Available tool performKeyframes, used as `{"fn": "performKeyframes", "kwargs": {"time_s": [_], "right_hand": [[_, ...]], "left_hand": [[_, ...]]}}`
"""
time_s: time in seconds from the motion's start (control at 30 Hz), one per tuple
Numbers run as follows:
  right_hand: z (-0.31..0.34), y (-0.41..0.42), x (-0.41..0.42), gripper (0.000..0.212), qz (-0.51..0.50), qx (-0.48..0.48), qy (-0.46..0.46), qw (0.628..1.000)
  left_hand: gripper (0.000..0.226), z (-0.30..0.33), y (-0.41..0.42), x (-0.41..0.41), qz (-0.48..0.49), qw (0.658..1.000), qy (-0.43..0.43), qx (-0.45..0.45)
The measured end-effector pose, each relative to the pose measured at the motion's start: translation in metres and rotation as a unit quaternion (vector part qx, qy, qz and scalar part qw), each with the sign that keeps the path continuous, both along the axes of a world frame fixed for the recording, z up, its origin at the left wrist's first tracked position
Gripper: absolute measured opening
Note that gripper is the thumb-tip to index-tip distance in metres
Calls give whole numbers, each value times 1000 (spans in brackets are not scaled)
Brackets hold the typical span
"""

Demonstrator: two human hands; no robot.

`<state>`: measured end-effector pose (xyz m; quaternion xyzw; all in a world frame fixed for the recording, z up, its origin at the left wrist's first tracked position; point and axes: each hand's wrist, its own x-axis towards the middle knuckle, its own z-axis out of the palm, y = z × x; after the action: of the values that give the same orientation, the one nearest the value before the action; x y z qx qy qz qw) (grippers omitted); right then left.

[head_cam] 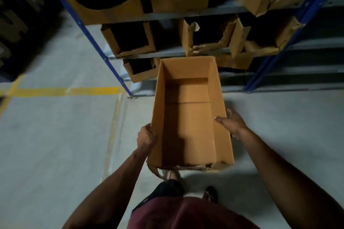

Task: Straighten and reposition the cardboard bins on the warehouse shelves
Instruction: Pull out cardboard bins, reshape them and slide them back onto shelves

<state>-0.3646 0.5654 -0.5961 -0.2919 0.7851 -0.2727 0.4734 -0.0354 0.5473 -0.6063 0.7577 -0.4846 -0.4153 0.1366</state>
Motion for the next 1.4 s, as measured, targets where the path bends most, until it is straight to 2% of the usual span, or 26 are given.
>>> {"fn": "performKeyframes", "kwargs": {"time_s": [0.1,0.3,0.43,0.57,0.77,0.9,1.13,1.27,1.4], "right_hand": [[-35,11,20,38,44,89,6,995],[-94,-14,34,49,67,127,37,989],[-153,-44,28,49,36,114,60,991],[-224,-76,16,53,35,59,101,992],[-320,-105,-8,62,21,-7,137,990],[-358,-115,-4,66,24,-12,174,984],[-348,-143,10,56,7,-12,181,983],[-317,-189,-4,62,36,9,214,976],[-288,-260,-26,47,16,-23,254,967]], "left_hand": [[41,-25,-29,1,15,1000,-2,25],[44,-81,-87,6,23,998,-5,56],[53,-118,-120,-11,16,999,-4,50],[58,-186,-154,-22,49,998,26,21],[45,-300,-197,-23,89,990,107,-36],[42,-341,-210,-33,93,983,144,-62],[45,-360,-230,-29,57,988,136,-49],[45,-317,-270,-44,35,980,183,-71],[55,-285,-305,-50,30,968,228,-100]]}}
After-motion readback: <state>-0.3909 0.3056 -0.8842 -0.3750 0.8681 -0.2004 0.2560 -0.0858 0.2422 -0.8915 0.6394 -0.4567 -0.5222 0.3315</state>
